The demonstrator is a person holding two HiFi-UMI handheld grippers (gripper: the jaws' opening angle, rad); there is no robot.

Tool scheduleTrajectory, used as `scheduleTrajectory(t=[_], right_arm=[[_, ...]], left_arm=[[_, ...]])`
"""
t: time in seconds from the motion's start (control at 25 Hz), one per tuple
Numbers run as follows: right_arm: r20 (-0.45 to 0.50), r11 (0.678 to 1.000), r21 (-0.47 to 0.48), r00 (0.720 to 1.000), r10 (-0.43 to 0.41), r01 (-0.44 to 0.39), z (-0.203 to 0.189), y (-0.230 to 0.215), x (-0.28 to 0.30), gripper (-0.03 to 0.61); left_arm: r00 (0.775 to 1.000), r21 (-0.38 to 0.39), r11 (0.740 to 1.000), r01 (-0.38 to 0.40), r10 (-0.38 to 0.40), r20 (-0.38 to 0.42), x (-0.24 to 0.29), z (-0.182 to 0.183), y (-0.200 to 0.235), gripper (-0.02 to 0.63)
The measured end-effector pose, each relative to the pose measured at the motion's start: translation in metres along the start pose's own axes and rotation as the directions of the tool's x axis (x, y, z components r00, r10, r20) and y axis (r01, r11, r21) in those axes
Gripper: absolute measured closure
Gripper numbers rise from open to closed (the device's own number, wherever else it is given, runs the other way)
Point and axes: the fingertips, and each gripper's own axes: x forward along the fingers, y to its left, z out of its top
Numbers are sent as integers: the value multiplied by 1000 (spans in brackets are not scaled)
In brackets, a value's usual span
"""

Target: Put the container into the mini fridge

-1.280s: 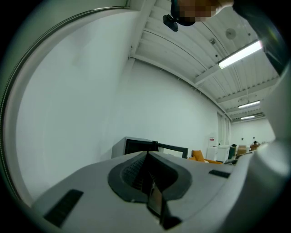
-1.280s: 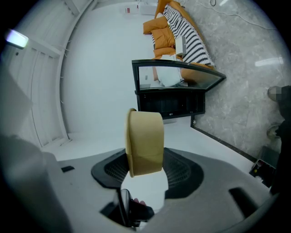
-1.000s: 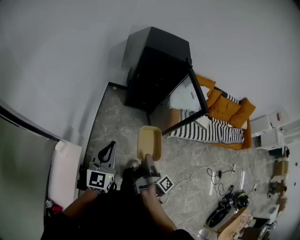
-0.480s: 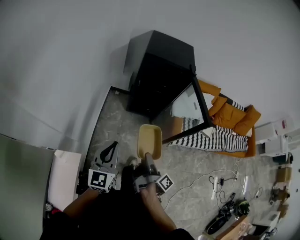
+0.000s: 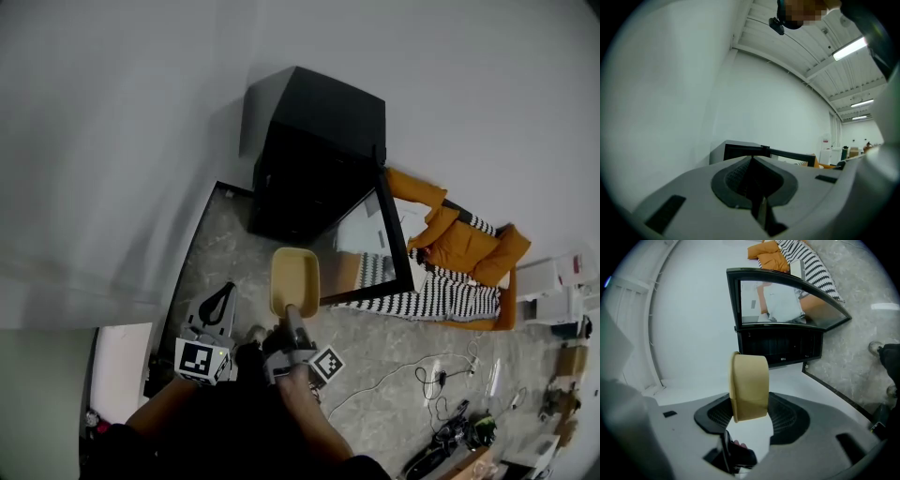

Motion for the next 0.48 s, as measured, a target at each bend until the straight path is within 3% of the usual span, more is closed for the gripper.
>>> scheduleTrajectory(t=[0.48], right_arm=[[-25,1000,-3,999,-21,21,80,4,45,368]], left_arm=[[999,-10,999,-33,33,-27,82,6,-31,609]])
